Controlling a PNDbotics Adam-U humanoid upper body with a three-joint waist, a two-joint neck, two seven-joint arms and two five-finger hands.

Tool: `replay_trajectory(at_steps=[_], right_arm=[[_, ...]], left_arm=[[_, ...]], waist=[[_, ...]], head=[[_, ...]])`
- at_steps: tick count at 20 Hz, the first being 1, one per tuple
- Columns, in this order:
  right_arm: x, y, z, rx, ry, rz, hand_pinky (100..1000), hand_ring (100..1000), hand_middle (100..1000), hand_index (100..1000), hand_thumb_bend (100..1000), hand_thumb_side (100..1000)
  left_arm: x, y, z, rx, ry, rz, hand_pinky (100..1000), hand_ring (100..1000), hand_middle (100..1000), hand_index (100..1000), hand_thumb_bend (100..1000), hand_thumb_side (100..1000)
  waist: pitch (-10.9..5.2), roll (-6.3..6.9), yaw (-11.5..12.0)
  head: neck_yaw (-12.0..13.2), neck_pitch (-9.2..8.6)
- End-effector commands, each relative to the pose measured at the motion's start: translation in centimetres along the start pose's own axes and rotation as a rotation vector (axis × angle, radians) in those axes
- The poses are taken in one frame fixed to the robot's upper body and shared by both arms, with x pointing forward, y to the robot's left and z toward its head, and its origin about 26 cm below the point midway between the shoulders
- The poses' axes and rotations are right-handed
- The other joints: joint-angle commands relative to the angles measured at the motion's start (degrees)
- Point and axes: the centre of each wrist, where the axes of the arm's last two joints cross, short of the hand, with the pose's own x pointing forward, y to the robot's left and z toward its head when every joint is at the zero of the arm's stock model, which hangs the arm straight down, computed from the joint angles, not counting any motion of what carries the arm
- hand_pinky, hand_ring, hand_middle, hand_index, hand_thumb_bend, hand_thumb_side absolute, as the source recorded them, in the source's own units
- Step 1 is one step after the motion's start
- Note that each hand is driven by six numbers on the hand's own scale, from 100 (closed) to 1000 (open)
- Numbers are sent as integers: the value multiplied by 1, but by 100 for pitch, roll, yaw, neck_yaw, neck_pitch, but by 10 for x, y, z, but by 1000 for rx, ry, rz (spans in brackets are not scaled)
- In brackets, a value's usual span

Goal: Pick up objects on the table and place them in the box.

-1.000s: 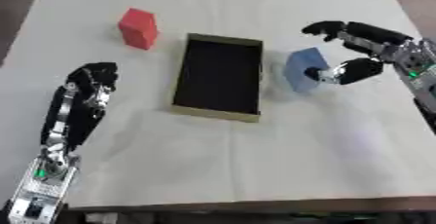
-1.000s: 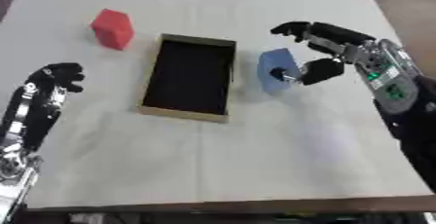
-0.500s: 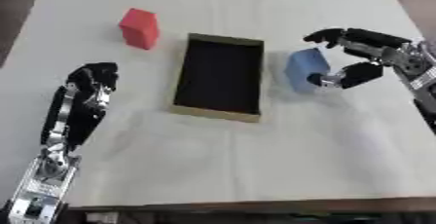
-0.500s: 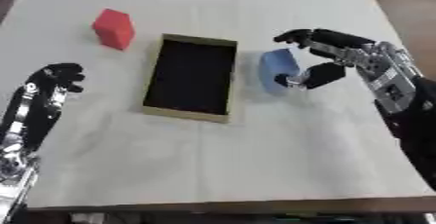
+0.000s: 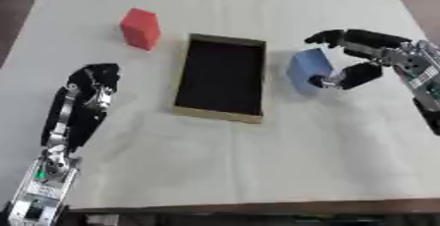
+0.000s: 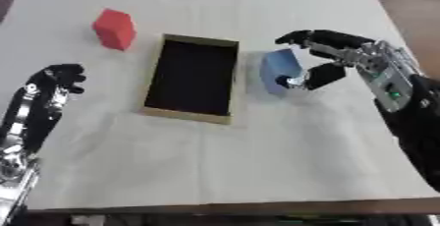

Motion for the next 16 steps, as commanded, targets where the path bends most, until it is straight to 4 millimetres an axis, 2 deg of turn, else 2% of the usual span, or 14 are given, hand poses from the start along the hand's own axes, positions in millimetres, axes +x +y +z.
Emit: replay_trajectory(at_steps=[1, 16], right_arm=[[-2, -14, 1, -21, 14, 32, 869, 958, 941, 1000, 372, 648], [-9, 1, -11, 53, 42, 40, 869, 949, 905, 1000, 350, 622]], left_arm=[[4, 5, -2, -6, -19, -19, 662, 723, 682, 754, 264, 780], [3, 5, -1, -8, -17, -17, 662, 724, 682, 754, 266, 781]], waist=[[-175, -39, 6], [-164, -75, 38]], head=[[-4, 28], [-18, 28]])
